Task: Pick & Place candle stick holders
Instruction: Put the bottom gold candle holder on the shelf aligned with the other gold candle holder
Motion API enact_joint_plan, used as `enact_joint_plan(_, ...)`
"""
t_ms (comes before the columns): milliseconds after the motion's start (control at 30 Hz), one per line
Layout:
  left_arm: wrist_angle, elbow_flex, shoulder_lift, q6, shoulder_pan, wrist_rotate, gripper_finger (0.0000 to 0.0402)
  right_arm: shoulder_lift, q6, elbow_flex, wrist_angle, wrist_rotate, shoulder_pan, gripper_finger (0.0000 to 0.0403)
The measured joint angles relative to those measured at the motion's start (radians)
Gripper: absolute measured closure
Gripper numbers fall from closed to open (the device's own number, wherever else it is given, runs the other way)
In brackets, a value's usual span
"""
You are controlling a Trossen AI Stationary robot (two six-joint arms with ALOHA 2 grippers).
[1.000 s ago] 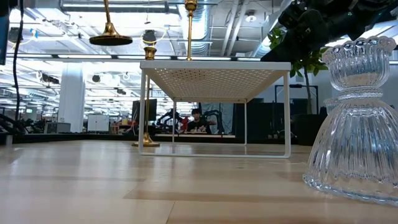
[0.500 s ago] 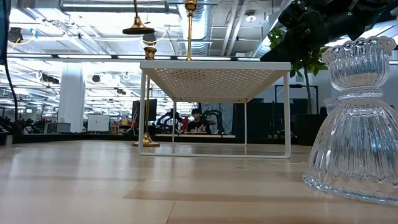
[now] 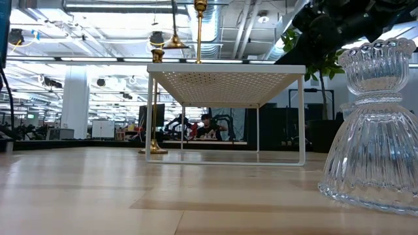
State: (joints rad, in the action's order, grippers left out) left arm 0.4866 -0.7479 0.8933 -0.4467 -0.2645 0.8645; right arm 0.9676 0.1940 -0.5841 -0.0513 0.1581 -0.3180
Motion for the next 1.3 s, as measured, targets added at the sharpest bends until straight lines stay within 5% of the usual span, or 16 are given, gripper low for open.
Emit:
enact_joint_plan(167, -0.007, -0.007, 0.030, 0.069, 0.111, -0.084, 0.0389, 0.000, 0.000, 0.000, 0.000, 0.000, -0.006, 0.0403)
enact_joint_plan(700, -0.158, -0.008, 0.059, 0.443, 0.460, -0.631, 0.0389, 0.000, 0.000, 0.000, -0.001, 0.000, -0.005, 0.0403)
enact_joint_plan(1300, -0.165, -0.059, 0.197, 0.482, 0.466, -0.764, 0.0389, 0.000, 0.007, 0.000, -0.001, -0.002, -0.005, 0.0403)
